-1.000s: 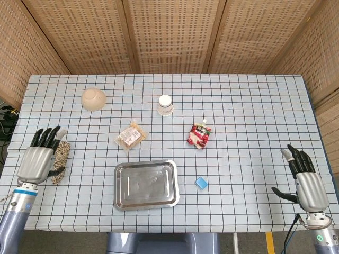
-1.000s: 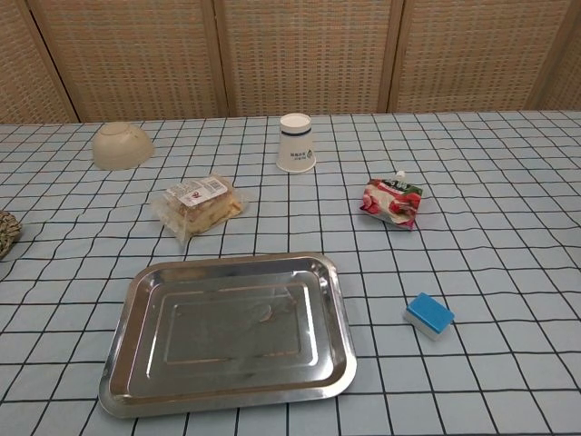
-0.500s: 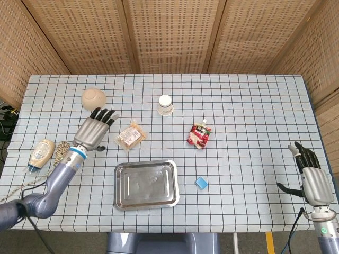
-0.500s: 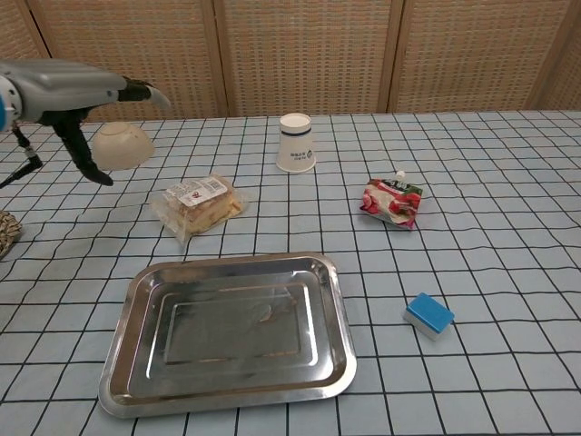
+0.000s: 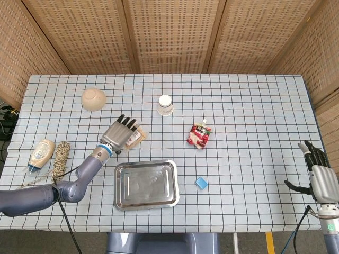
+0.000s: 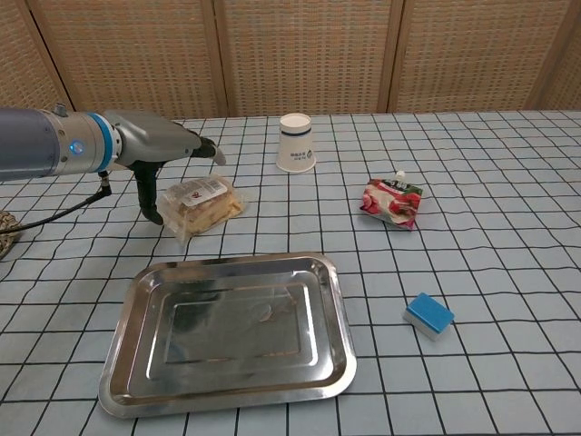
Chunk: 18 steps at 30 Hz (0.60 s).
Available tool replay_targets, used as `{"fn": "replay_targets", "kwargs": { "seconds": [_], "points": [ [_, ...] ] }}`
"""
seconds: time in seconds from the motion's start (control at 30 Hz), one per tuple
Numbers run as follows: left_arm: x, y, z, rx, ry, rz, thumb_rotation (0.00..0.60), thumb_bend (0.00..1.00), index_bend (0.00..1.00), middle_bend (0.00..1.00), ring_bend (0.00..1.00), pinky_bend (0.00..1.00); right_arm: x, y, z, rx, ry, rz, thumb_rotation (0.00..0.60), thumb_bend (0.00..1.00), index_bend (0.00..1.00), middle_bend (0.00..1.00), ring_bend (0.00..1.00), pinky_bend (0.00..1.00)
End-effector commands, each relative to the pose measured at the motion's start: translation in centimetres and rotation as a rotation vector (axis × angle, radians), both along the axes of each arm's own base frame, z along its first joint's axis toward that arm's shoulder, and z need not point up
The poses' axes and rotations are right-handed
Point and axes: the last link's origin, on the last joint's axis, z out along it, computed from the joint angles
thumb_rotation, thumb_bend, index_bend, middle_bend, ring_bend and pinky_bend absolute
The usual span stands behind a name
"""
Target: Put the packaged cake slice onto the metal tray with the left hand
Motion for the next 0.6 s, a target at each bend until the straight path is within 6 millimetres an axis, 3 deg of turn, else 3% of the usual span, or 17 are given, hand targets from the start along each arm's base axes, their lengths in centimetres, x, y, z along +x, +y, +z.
{"fn": "replay_targets", "kwargs": {
  "seconds": [0.03, 0.43, 0.5, 0.6],
  "points": [
    [0.2, 0.7, -0.9, 0.01, 0.032, -0.005, 0.6, 0.0, 0.0, 0.0, 0.0, 0.0, -0.2, 0.0, 0.3, -0.01, -0.003, -0.006, 0.6, 0.06, 0.04, 0.0, 0.0, 0.0],
    [0.5, 1.7, -3.9, 0.03, 0.054, 0.008, 0.6, 0.01, 0.02, 0.0, 0.0, 0.03, -0.4, 0.0, 0.7, -0.02, -0.011, -0.012, 0.6, 0.06, 0.05, 0.0, 0.0, 0.0],
    [0.7, 1.6, -4.0, 0.055, 0.03, -0.015, 0.6, 0.08, 0.14, 0.02, 0.06, 0.15, -0.3, 0.0, 0.7, -0.024, -0.012, -0.01, 0.6, 0.06, 0.05, 0.0, 0.0, 0.0],
    [0.6, 1.4, -3.7, 0.097, -0.007, -0.046, 0.6, 0.27, 0.43, 0.21, 0.27, 0.37, -0.3, 0.1, 0.8, -0.026, -0.013, -0.005, 0.6, 0.06, 0.05, 0.0, 0.0, 0.0]
  ]
}}
